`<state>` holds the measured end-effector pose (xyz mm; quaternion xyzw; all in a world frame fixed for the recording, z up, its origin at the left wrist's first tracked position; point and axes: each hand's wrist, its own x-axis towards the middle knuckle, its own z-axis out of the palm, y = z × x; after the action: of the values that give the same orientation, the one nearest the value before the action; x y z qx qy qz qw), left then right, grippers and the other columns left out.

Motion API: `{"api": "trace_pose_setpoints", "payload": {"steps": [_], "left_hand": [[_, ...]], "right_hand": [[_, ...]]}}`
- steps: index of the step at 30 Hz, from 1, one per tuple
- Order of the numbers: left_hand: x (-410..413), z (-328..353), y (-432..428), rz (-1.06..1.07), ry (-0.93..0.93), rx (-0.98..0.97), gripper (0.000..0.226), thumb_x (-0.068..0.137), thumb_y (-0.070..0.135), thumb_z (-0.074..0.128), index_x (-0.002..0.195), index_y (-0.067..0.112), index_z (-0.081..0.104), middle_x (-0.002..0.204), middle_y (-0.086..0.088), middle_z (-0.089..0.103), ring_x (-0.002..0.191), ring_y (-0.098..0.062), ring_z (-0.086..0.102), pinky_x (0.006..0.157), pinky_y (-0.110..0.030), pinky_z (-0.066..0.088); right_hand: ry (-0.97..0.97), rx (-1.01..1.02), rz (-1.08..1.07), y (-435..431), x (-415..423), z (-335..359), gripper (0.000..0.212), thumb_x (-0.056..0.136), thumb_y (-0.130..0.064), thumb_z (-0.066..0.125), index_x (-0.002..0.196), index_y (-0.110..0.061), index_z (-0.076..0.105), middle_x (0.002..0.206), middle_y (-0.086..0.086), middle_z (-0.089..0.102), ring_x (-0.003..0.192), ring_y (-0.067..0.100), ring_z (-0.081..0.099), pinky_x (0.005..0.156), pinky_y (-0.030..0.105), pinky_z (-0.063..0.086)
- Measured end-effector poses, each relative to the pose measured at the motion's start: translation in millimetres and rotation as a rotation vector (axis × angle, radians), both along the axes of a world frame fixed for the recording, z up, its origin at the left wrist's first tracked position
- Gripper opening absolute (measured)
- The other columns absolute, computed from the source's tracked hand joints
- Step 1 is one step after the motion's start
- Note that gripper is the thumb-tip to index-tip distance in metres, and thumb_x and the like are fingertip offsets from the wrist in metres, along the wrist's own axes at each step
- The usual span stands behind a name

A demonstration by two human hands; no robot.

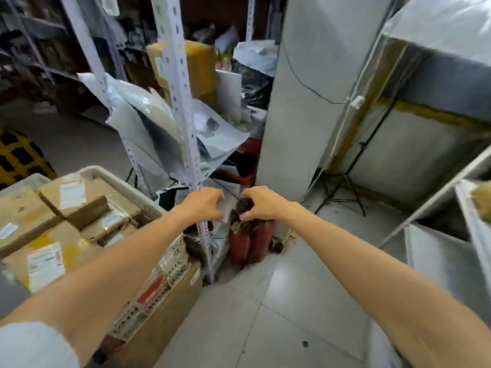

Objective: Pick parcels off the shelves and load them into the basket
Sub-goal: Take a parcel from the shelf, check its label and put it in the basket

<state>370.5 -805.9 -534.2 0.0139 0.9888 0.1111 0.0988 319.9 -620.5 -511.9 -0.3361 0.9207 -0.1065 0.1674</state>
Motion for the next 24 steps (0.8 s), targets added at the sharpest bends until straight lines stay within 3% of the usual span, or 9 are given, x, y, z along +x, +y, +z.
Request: {"api": "trace_pose_setpoints", "payload": {"steps": [6,9,18,24], "left_hand": [[-78,29,124,-0.265,0.053,-0.003,0.051,0.079,0.041,0.068,0.123,0.019,0.055,0.118,-0.002,0.062,0.106,-0.024,0.059,0.085,-0.036,0.050],[-104,40,187,-0.375,0.054,0.010,0.051,0.080,0.041,0.069,0.125,0.021,0.054,0.120,-0.001,0.062,0.109,-0.025,0.058,0.089,-0.037,0.049],[-160,75,346,-0.673,0.170,0.012,0.051,0.083,0.036,0.069,0.127,0.018,0.052,0.120,-0.003,0.059,0.107,-0.022,0.056,0.077,-0.031,0.044],[-197,75,433,-0.776,0.182,0.011,0.051,0.082,0.033,0.072,0.127,0.019,0.054,0.119,-0.003,0.060,0.104,-0.023,0.058,0.081,-0.034,0.050]], "right_hand": [[0.053,-0.010,-0.315,141,-27,17,0.072,0.076,-0.033,0.079,0.137,-0.010,0.049,0.134,0.008,0.055,0.124,0.026,0.051,0.098,0.034,0.044],[0.077,-0.010,-0.443,201,-30,24,0.070,0.074,-0.031,0.080,0.134,-0.010,0.051,0.128,0.009,0.058,0.117,0.027,0.055,0.094,0.040,0.048],[0.139,-0.009,-0.673,326,-54,38,0.071,0.074,-0.031,0.081,0.135,-0.014,0.050,0.131,0.007,0.056,0.118,0.025,0.054,0.095,0.036,0.048],[0.128,0.022,-0.832,411,-56,37,0.071,0.076,-0.032,0.079,0.137,-0.012,0.047,0.137,0.008,0.052,0.125,0.025,0.049,0.101,0.040,0.045]]}}
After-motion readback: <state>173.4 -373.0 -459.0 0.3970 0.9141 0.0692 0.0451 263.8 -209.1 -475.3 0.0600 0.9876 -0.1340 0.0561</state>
